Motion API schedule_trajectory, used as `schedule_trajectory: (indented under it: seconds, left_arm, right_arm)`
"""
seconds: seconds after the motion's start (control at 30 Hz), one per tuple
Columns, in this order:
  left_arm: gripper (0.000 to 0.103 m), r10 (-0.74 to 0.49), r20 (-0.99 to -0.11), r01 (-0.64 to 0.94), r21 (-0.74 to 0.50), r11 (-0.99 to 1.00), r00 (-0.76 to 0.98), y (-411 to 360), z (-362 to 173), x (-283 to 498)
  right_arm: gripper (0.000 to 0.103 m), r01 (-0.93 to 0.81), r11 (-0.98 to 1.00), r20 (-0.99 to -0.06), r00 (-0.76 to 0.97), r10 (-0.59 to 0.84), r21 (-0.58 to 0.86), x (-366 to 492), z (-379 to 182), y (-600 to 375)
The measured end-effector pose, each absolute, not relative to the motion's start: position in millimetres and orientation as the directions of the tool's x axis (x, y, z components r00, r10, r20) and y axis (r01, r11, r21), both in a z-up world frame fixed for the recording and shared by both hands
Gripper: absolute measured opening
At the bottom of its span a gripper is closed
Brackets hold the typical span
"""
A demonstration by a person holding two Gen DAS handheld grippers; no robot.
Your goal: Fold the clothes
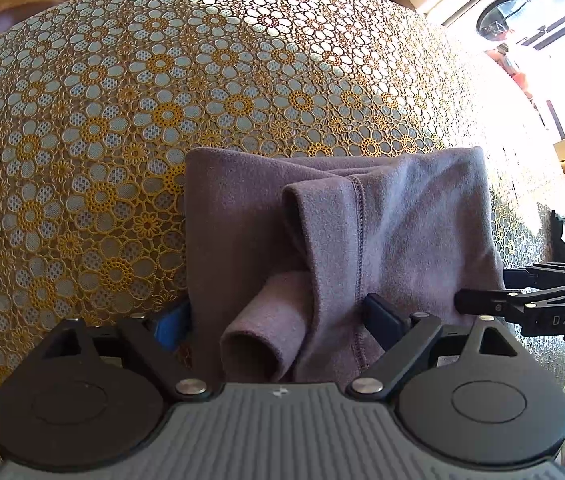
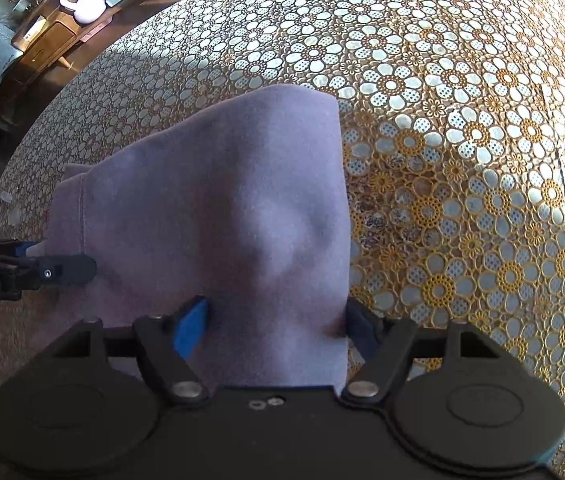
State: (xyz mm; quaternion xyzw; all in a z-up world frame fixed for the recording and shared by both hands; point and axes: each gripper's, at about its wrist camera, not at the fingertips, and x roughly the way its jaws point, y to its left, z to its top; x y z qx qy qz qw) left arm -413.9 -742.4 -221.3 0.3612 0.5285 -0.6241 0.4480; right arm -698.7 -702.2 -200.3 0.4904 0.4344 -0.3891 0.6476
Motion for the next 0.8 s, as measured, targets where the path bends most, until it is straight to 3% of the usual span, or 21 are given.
schedule_trajectory:
  seconds: [0.13,0.5,0.8]
  left_arm:
    - [0.078,-0.192,-0.929,0.949,-0.311,-0.057,-0.316,-735.0,-218.0,-430.1]
    - [0.039,-0.249,-0.938,0.968,-0.214,-0.131,-0.241,-720.3,-185.6,-482.4]
    - [0.032,-0.288,-0.917,0.953,-0.22,-0.209,-0.275,-700.2,-138.0,-487.3]
  right_arm:
    - [0.103,0.932,0.242,-0.95,0.298,-0.091,0.269,-692.8,-196.7,-699.6]
    - [0.103,0.934,0.312,-0.956,0.237,-0.17,0.176,-674.5,-168.7,-682.8]
    - [0.103,0.951,0.271,-0.932,0.224,-0.284,0.146,-687.9,-115.3,-652.6]
